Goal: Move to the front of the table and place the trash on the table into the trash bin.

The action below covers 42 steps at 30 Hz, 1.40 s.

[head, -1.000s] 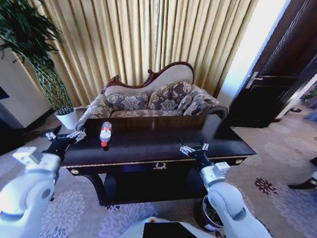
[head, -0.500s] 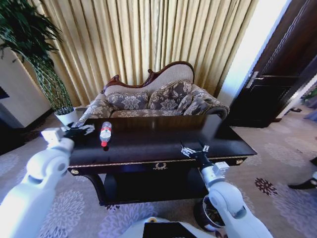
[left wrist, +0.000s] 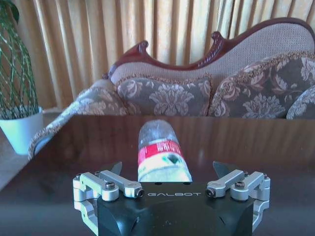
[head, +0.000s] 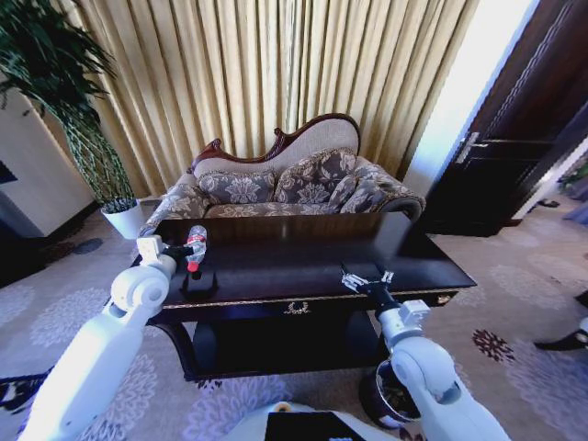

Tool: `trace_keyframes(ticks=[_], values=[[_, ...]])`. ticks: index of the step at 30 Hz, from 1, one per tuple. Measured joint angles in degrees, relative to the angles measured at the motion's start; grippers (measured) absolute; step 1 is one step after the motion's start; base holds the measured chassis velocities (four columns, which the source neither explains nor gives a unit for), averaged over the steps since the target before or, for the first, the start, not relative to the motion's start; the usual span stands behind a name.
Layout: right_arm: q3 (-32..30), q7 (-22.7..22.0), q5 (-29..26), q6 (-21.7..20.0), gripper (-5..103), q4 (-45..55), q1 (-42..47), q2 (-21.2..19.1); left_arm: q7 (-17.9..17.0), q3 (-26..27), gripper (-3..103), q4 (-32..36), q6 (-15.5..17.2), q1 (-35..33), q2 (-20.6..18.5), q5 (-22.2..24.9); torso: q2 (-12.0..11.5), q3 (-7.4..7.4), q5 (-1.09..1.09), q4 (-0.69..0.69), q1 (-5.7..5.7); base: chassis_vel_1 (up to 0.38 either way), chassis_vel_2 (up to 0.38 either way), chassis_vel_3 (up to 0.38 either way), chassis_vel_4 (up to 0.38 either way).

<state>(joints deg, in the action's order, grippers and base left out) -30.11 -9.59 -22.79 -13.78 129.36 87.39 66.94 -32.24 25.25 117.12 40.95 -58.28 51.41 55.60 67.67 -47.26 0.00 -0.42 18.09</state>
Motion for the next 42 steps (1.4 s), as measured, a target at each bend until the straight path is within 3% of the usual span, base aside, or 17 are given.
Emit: trace_keyframes(ticks=[23, 24, 28, 35, 42], values=[[-1.2, -2.7, -1.8, 0.0, 100, -0.9, -1.3, -0.4, 1.2, -0.1, 103, -2.9, -0.1, -1.9, 2.0, -1.5, 0.0, 0.00, -0.01, 0.00, 0.00, 0.000, 0.000, 0.000, 0.000], [-1.5, -2.8, -2.1, 0.0, 100, -0.8, -1.4, -0.5, 1.2, -0.1, 94, -3.2, -0.2, -1.8, 2.1, -1.8, 0.0, 0.00, -0.01, 0.00, 0.00, 0.000, 0.000, 0.000, 0.000], [-1.9, -2.8, -2.3, -0.1, 100, -0.7, -1.4, -0.7, 1.5, -0.2, 84, -3.5, -0.4, -1.4, 2.0, -2.0, 0.0, 0.00, -0.01, -0.01, 0.00, 0.000, 0.000, 0.000, 0.000], [-1.9, -2.8, -2.3, -0.1, 100, -0.9, -1.5, -0.4, 2.5, 0.0, 52, -3.5, -0.6, -1.5, 1.9, -2.4, 0.0, 0.01, 0.00, -0.01, 0.00, 0.000, 0.000, 0.000, 0.000], [-2.4, -2.8, -2.3, -0.1, 100, -0.9, -1.6, -0.5, 3.3, 0.1, 38, -3.6, -0.8, -1.5, 1.8, -2.8, 0.0, 0.00, 0.00, -0.01, -0.01, 0.000, 0.000, 0.000, 0.000]])
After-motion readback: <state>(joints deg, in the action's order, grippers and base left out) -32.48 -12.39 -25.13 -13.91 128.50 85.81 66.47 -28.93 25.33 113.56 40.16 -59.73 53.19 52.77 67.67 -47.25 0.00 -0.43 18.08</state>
